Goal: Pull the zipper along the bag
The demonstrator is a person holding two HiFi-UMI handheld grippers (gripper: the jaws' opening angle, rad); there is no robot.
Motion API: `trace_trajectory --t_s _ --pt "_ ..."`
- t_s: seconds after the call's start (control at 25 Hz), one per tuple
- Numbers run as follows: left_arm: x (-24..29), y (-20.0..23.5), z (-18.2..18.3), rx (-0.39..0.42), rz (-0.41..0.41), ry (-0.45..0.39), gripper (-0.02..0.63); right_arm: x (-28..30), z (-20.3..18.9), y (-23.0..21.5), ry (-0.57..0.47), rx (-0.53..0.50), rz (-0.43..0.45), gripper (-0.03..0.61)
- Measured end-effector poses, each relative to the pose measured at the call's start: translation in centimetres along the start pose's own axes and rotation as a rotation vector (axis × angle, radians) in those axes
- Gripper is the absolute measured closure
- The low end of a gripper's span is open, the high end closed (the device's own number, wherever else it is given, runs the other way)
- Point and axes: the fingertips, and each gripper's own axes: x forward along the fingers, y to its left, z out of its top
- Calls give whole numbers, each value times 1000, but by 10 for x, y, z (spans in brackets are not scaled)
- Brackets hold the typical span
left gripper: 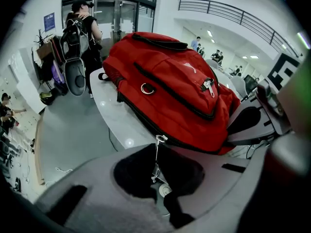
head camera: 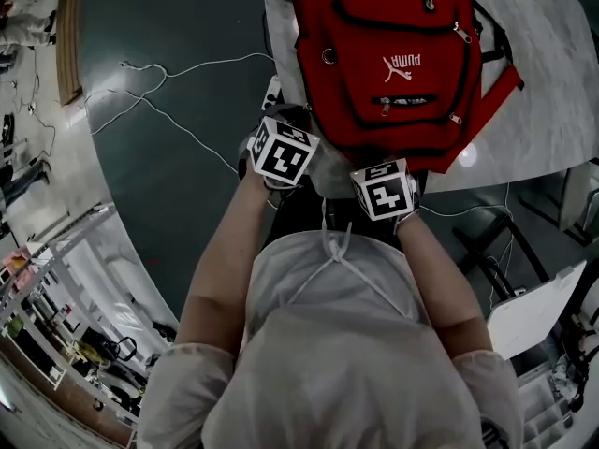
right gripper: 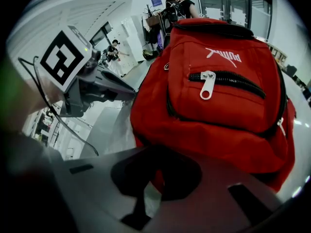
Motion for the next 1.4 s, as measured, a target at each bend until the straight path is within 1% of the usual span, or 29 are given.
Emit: trace_trajectory --t_s 0.08,0.28,0.52,0.72,0.92,1.04,1.4 --pt "0 6 4 -9 -3 -6 588 -1 0 0 9 9 6 551" --pt "4 23 17 26 13 -13 588 1 1 0 26 1 17 551" --pt "7 39 31 46 24 -34 588 -1 5 5 2 -5 0 551" --pt "10 55 47 83 42 -49 588 -1 3 3 5 -14 6 551" --pt "14 72 60 150 79 -45 588 -1 7 6 1 -7 9 551" --pt "17 78 68 156 84 -51 588 -3 6 5 -4 -10 4 551" --pt "22 89 79 247 99 -28 588 -3 7 4 -16 5 11 551"
